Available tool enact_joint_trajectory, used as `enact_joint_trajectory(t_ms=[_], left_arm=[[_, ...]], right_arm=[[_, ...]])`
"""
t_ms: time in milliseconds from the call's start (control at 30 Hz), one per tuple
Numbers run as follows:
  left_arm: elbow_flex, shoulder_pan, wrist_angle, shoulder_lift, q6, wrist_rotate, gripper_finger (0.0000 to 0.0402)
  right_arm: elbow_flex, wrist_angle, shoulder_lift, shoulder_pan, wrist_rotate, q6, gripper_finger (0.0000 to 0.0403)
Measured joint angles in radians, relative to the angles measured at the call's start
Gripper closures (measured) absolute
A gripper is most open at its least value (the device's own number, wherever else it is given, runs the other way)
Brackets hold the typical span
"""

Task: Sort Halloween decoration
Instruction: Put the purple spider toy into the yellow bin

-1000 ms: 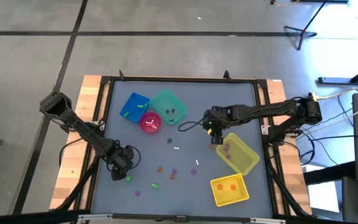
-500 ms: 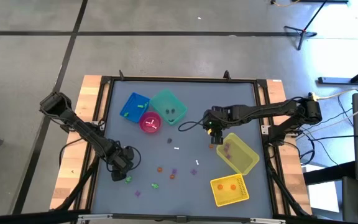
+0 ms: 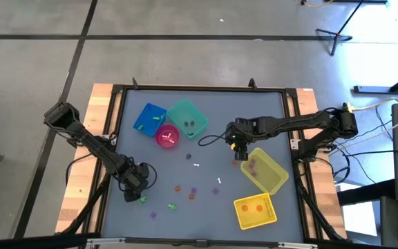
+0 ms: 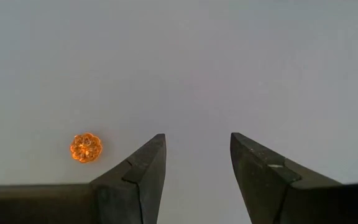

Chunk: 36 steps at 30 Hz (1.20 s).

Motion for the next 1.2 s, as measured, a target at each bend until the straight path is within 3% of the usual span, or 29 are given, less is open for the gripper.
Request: enact_joint_trajectory(t_ms=[900, 1200], left_arm=[[0.031, 0.002, 0.264, 0.002, -0.031, -0.114, 0.0312], [0.032, 0.002, 0.272, 0.001, -0.304, -0.111, 0.0312]], right_arm=[[0.0, 0.012, 0.0, -0.001, -0.001, 0.0, 0.0224], [0.0, 0.026, 0.0, -0.001, -0.001, 0.0, 0.0224]])
